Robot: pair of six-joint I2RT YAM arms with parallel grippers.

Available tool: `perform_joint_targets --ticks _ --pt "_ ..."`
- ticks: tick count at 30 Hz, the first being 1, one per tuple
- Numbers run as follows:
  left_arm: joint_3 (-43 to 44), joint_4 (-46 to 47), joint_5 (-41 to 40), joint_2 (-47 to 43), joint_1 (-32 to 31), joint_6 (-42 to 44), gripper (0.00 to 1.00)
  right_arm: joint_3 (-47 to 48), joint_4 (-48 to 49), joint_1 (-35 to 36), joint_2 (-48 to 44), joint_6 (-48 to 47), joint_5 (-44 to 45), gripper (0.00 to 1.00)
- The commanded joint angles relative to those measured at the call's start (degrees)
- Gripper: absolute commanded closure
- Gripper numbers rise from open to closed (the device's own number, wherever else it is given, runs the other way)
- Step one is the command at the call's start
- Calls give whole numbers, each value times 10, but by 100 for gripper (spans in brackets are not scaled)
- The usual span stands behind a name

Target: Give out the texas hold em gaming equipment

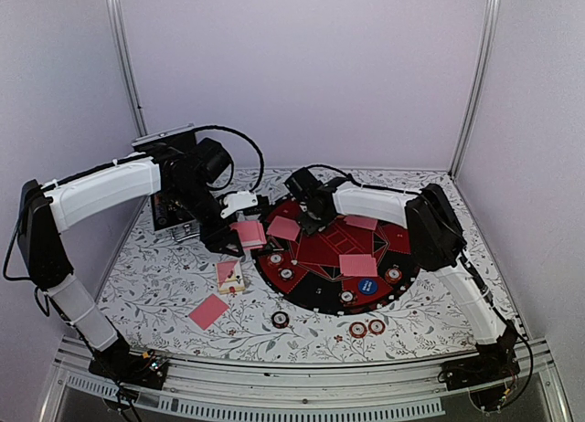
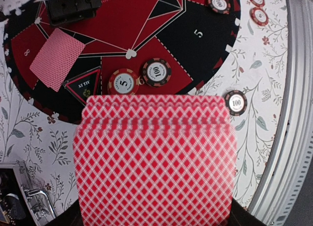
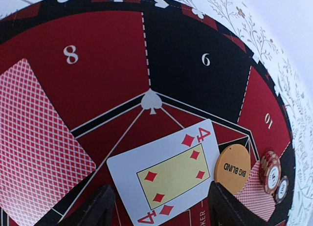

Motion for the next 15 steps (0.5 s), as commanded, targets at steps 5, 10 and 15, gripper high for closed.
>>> perform_joint_targets --ticks 5,10,15 --pt "3 6 12 -16 7 6 100 -37 -35 -43 -66 64 -179 16" --pt "3 7 12 -18 7 6 100 -169 18 -95 -178 137 -329 12" --pt "2 8 13 -19 7 6 100 -277 82 -109 -254 179 -400 12"
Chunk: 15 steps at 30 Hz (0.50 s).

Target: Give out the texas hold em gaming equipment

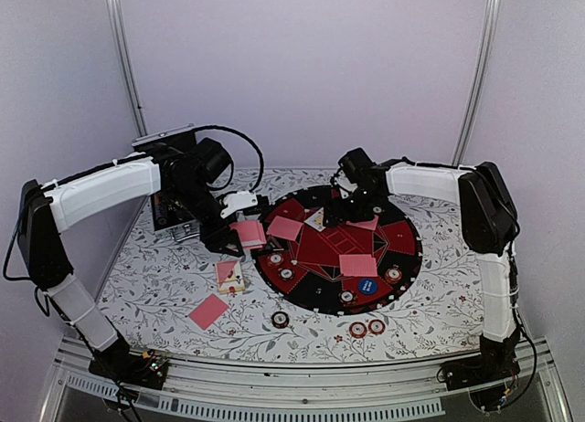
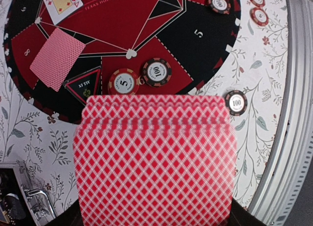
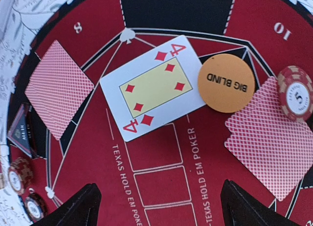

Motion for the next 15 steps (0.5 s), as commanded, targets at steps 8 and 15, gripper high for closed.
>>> perform_joint_targets --ticks 8,15 --pt "-1 9 16 -22 6 4 100 -183 113 -10 -97 96 -141 16" --pt "0 9 14 -26 7 4 100 -281 159 -9 -131 122 -161 18"
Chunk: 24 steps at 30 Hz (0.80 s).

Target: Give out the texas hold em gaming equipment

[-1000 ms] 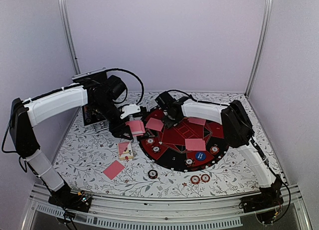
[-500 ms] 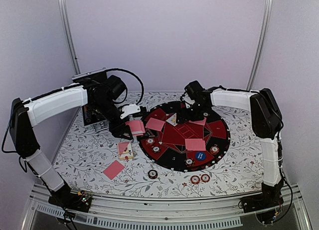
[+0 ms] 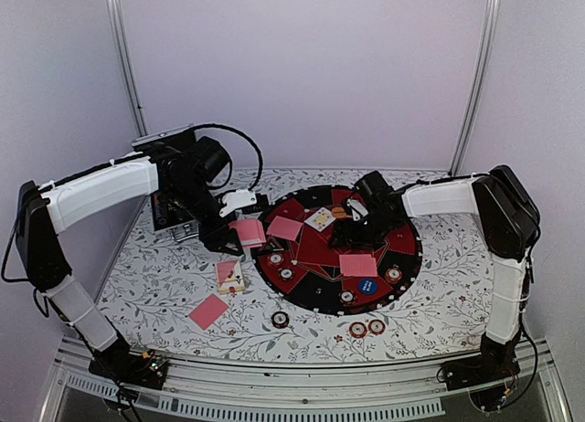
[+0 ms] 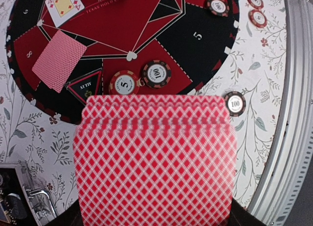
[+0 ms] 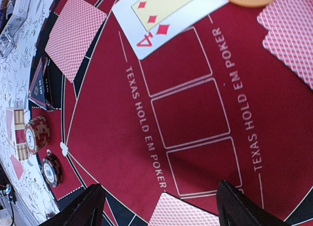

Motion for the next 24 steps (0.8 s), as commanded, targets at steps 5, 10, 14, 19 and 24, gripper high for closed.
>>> perform_joint_targets --ticks 5,10,14,19,24 --pt "3 9 11 -20 6 4 100 -110 46 9 -53 46 -33 19" --pt "10 8 14 -17 6 4 100 -164 52 24 -92 58 -26 20" --pt "13 7 15 -14 5 2 100 -191 53 35 -119 66 -23 21" --pt "12 7 15 -17 5 1 100 -224 48 46 -141 79 -14 21" --pt "11 7 16 -17 4 1 100 -256 51 48 -174 94 -14 22"
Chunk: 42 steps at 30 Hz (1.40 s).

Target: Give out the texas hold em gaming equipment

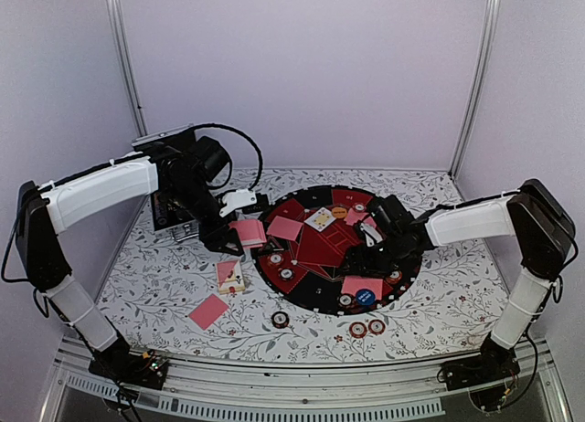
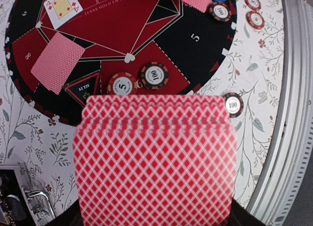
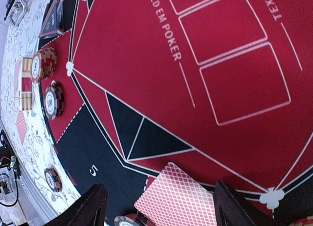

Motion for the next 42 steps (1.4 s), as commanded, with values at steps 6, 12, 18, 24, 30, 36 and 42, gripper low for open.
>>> perform_joint_targets --ticks 6,12,18,24,30,36,42 --pt "12 6 12 -12 4 1 100 31 -57 5 -45 22 14 20" --pt "11 7 12 -12 4 1 100 101 -41 -7 -56 43 3 12" --pt "9 10 10 -16 4 1 100 138 -2 -21 -14 62 -92 12" --pt "2 17 14 -12 4 1 100 90 159 2 -17 165 -219 6" --pt "9 26 14 -7 3 2 100 103 270 52 20 263 -275 4" --pt "11 28 14 -4 0 1 100 161 316 88 96 315 -302 4" --pt "5 31 14 -5 -3 1 100 204 381 103 158 367 -325 4"
